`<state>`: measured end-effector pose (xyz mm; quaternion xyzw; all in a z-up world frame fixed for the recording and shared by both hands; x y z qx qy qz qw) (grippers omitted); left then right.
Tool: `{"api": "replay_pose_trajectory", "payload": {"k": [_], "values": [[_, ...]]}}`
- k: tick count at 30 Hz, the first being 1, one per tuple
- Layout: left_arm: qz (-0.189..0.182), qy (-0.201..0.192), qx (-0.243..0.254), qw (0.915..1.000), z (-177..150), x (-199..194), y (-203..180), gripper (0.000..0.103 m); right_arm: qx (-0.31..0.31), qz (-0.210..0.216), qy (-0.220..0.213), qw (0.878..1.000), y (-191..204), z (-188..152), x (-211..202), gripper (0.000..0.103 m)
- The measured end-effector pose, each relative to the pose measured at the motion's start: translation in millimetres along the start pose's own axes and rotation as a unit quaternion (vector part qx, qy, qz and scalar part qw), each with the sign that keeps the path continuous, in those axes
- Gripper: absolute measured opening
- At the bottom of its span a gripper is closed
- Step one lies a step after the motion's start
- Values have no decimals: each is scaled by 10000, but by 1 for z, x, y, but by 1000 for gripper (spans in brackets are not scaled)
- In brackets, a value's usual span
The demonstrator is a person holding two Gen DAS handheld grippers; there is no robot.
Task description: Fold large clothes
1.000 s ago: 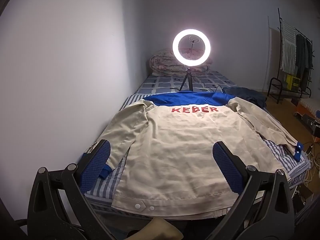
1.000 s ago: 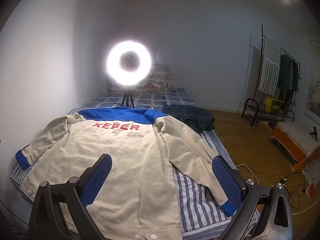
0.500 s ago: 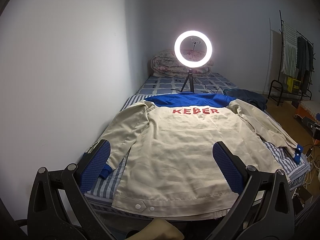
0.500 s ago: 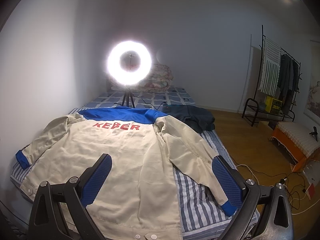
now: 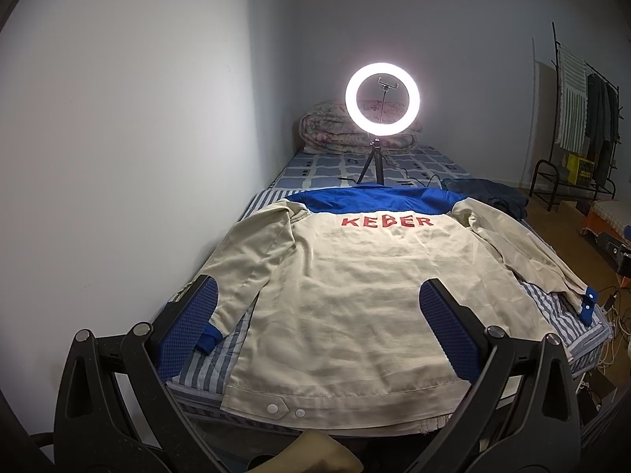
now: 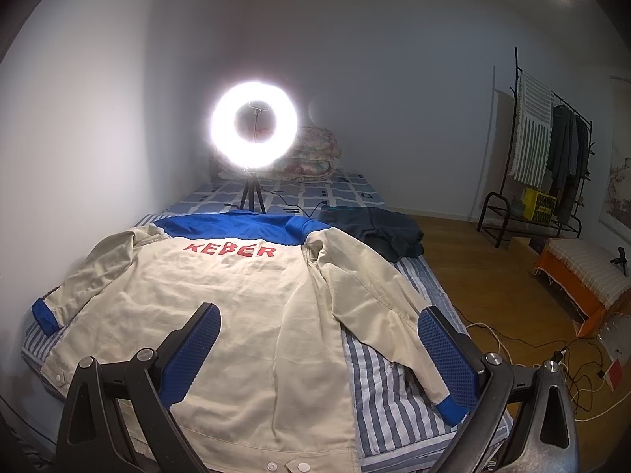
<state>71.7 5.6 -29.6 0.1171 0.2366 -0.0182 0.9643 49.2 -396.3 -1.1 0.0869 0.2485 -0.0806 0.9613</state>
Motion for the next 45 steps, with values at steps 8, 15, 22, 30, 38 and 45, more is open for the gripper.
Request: {"api": "replay_pose_trajectory", "payload": {"k": [8,15,22,30,38,45], "values": [[-2,-16,-6,10000,-2,0,0,103,6,0,-1,10000,-1,0,0,101],[-2,-18,-9,10000,-2,0,1,103,1,8,-3,10000,-1,0,0,101],[-7,-22,-12,10000,-3,0,1,103,10,8,-2,10000,0,0,0,101],[-3,-29,-11,10000,-3,0,1,103,19,15,0,10000,-1,0,0,101],[-2,-26,-14,10000,-4,0,1,103,-10,64,0,10000,10,2,-2,101],[-4,-24,-6,10000,-4,0,1,103,-6,98,12,10000,12,2,1,101]]}}
Point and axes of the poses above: each gripper's, at about its wrist camera, not at the fingertips, and x roughly the way its jaws point, y to its left, z to its top, the point moved 8 cm from there along x, roughly the way its jaws point, and after that the axes turned 13 degrees about x, right-handed, at the moved point
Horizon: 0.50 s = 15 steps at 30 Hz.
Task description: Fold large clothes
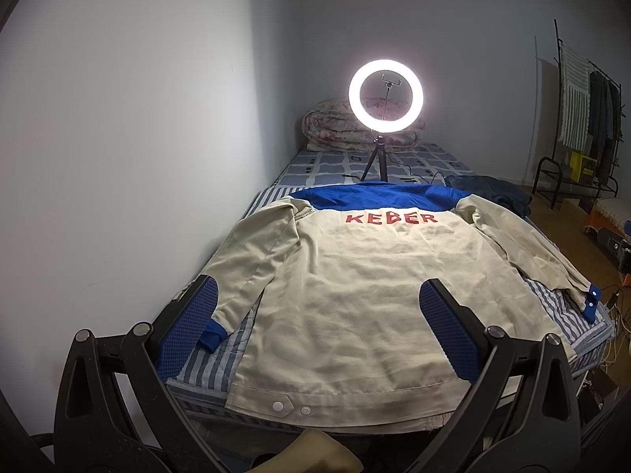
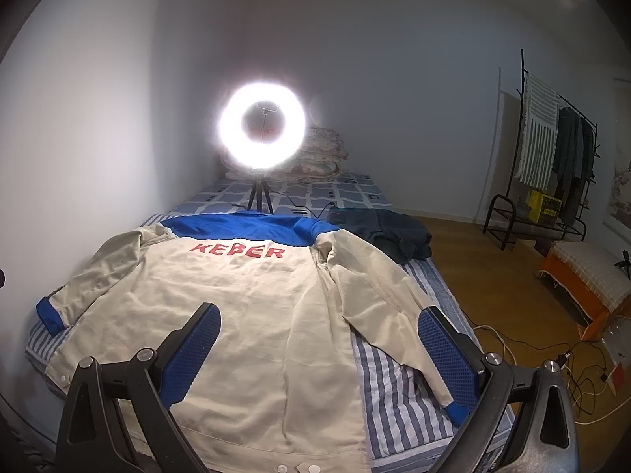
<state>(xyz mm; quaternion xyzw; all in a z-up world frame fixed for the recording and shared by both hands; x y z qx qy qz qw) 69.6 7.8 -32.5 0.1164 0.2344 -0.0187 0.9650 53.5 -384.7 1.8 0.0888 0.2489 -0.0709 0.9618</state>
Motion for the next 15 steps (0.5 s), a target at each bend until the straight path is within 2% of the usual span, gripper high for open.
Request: {"api": "replay_pose_trajectory", "payload": {"k": [9,15], "values": [[-73,42,-47,10000,-11,-5,11,103,93,246,110,9996,16,0,6,101],[-315,249,-387,9984,-47,-13,24,103,201,988,274,9945,56,-5,20,101]]}}
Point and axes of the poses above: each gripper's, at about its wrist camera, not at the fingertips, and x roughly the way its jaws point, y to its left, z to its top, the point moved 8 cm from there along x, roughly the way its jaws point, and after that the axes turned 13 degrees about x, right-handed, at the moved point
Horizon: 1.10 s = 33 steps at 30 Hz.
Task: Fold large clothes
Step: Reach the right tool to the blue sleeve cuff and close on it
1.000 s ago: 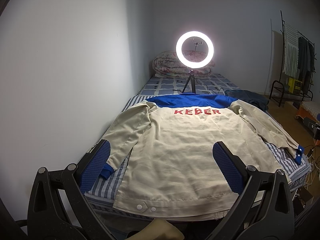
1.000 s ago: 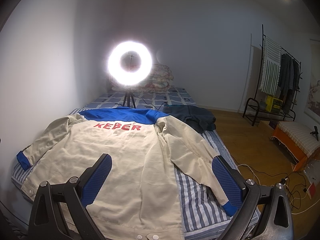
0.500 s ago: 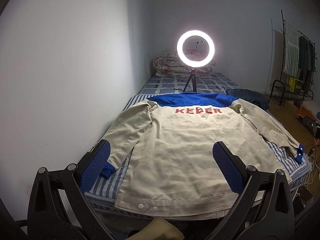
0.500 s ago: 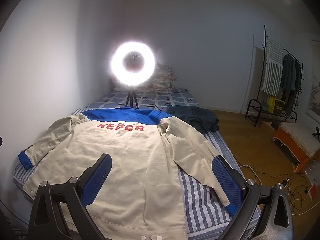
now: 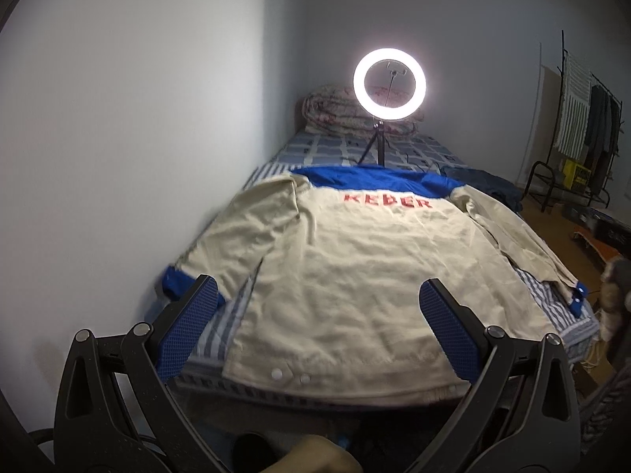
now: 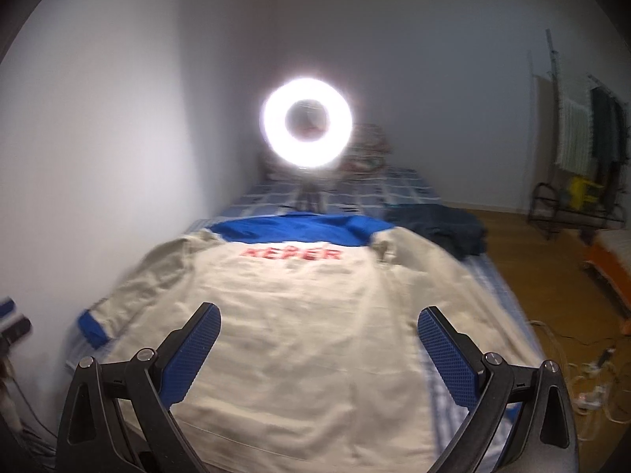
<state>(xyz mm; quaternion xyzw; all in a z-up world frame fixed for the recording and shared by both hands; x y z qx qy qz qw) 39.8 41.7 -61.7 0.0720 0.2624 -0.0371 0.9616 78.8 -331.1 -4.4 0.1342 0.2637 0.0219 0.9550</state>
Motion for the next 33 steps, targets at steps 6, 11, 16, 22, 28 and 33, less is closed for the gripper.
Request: {"api": "replay_pose_trajectory", "payload": {"k": [6,11,16,22,28,33], "values": [[321,-108,13,9994,-23,-18,7,103,-503,544,455,9962,53,-9,31,100],[372,96,-176,9991,-55,-17,25,98,-1208,1055,941,9826,119,-28,65,82],[355,438,-447,9974,-86,-7,45,93,-1557,1854,1569,9575,199,-67,97,65],[441,622,-526,9957,-107,-1,63,91,-2213,2641,2181,9131,301,-129,125,58],[431,733,-677,9941,-120,0,77,88,-2669,3133,2706,8702,374,-183,147,58],[450,787,-896,9918,-126,-2,92,88,-3031,3218,3096,8418,422,-236,174,58]]}}
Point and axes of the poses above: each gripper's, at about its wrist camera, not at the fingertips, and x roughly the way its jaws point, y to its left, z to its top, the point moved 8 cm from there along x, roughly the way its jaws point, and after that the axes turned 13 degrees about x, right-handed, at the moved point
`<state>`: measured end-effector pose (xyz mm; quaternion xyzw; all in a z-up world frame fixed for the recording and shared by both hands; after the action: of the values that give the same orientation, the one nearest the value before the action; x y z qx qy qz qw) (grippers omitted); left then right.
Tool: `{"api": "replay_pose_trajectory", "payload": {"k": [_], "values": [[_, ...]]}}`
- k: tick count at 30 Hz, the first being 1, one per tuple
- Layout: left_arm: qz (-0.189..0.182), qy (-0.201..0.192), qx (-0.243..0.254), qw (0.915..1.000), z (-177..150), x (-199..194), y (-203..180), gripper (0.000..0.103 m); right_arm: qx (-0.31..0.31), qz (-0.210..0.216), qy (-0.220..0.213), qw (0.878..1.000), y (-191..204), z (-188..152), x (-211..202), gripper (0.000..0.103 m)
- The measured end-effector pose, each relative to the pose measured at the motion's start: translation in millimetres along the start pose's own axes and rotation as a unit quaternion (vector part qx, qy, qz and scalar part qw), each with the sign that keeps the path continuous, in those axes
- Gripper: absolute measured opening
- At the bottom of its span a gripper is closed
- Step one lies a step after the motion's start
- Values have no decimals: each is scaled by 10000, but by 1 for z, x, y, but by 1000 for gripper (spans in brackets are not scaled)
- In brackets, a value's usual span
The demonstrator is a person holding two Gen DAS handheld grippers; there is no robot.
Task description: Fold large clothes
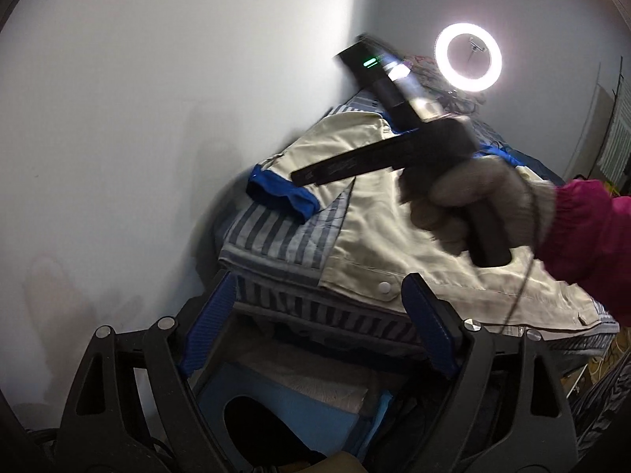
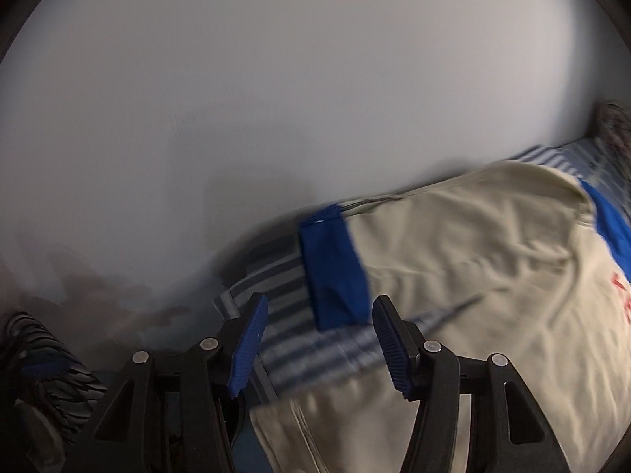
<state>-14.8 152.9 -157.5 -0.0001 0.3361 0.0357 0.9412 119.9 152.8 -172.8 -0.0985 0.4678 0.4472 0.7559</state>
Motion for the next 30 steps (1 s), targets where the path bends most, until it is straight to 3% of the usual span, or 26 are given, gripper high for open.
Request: {"api": "replay_pose_trajectory", "payload": {"k": [5,9,14,19,21,30], "values": [[-33,80,-83,9999,-4,3,8,88,-328,-129,344,9988,15,-4,49,58],[-167,87,-134,9997,-3,4,6,88,-513,-624,529,9953,5,-12,87,58],[-247,73,-15,9997,1,2,-3,88,-564,-844,615,9929,-6,-19,108,56],[-205,92,-6,9997,0,1,-4,87,-286,-657,567,9958,-14,-14,116,16],[-186,94,7,9998,-1,2,-3,85,-50,-500,568,9971,-24,-11,112,6],[-121,107,93,9998,-1,4,-5,83,837,-25,-195,9963,-58,9,50,0]]}}
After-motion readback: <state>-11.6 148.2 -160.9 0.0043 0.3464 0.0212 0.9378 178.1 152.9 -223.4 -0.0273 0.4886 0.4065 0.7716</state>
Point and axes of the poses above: each gripper's, at about its wrist camera, not at the fingertips, and x roughly the way its jaws point, y to its left, z to its top, the point moved 8 cm from there along x, roughly the way its jaws point, and after that the axes turned 13 degrees about x, right-handed, at the moved point
